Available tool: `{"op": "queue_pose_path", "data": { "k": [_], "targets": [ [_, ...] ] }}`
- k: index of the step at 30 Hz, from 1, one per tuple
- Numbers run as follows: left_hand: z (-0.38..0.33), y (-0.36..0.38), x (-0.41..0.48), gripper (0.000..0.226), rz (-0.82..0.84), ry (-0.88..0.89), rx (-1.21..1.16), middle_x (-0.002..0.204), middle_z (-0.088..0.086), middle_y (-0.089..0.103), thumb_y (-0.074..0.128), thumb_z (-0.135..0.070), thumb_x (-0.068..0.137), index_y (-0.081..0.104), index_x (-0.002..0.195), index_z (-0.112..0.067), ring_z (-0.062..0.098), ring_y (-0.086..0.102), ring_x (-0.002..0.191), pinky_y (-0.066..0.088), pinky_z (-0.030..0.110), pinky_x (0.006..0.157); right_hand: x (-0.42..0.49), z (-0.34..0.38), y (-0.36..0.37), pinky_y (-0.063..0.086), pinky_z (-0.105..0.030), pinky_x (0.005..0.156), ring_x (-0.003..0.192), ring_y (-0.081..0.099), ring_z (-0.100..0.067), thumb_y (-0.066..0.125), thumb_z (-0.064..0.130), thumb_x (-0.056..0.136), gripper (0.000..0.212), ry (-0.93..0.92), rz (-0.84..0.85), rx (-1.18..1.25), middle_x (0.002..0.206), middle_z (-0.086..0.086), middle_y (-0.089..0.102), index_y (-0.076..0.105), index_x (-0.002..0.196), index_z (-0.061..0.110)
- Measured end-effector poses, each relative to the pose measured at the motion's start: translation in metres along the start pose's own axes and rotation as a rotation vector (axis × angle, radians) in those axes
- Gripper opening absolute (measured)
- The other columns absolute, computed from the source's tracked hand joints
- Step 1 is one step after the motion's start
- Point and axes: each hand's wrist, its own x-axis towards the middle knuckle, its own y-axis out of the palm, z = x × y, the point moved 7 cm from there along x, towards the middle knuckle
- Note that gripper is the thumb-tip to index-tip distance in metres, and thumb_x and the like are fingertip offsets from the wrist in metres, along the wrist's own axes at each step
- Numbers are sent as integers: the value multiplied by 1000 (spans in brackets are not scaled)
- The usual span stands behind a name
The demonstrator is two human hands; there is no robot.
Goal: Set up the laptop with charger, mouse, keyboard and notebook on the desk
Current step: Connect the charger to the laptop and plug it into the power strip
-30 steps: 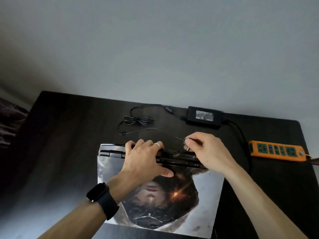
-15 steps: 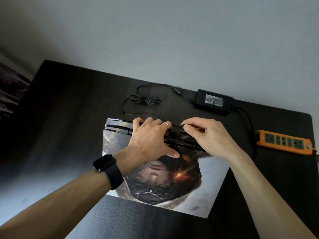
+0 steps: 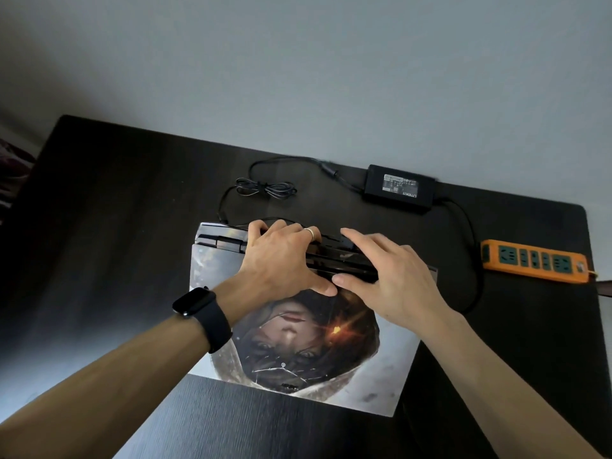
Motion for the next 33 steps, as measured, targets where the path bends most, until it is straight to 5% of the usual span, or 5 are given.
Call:
{"op": "queue_pose_path", "data": {
  "k": [9,22,28,33],
  "targets": [
    [15,35,42,72,181,-65,-51,84,-19,60,67,-85,46,57,97,-36,11,52,96,27,38,94,36,-35,41,42,-41,103,118,56,-14,66,59,82,71,132,139,149,132,13,55,43,146,38],
    [32,65,80,89,287,-147,-138,106,-16,61,76,-74,51,48,125,-35,13,56,107,32,37,100,54,-66,82,35,-36,106,122,47,-17,67,60,80,68,262,-15,189,129,8,59,53,140,31],
    [47,24,84,34,-20,-57,-121,124,-10,51,71,-43,82,63,113,-33,16,46,124,48,43,99,11,-85,74,41,-42,105,128,46,-23,65,62,81,64,446,-278,86,134,1,57,57,132,24],
    [91,26,89,25,127,-168,-32,123,-2,58,56,-37,91,63,114,-31,24,57,115,50,45,95,-49,-89,94,45,-49,103,132,43,-32,77,50,80,83,760,-419,329,146,-12,45,41,144,13]
  ]
}}
